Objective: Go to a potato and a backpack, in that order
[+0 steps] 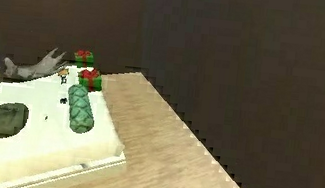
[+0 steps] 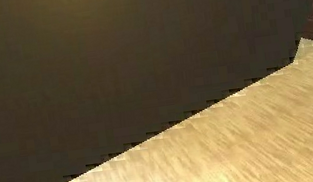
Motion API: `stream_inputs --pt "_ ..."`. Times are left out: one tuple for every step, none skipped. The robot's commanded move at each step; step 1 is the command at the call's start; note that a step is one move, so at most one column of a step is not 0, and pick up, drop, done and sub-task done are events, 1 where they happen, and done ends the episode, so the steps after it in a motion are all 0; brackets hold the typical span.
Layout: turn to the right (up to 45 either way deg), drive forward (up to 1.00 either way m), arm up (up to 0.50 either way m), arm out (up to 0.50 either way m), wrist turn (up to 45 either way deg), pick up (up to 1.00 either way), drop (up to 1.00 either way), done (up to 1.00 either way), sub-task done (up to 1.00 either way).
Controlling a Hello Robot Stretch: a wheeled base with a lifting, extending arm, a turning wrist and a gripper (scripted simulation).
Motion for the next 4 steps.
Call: stream_inputs --pt "0.0 0.75 0.0 0.0 0.0 0.0 0.0 0.0 0.0" --pt "-45.0 0.0 0.0 0.0 0.0 0.0 0.0 0.0 0.0" --pt "-18.0 0.0 0.0 0.0 0.0 0.0 0.0 0.0 0.0" --pt "0.0 0.0 0.0 0.0 0.0 0.0 0.0 1.0 0.0"
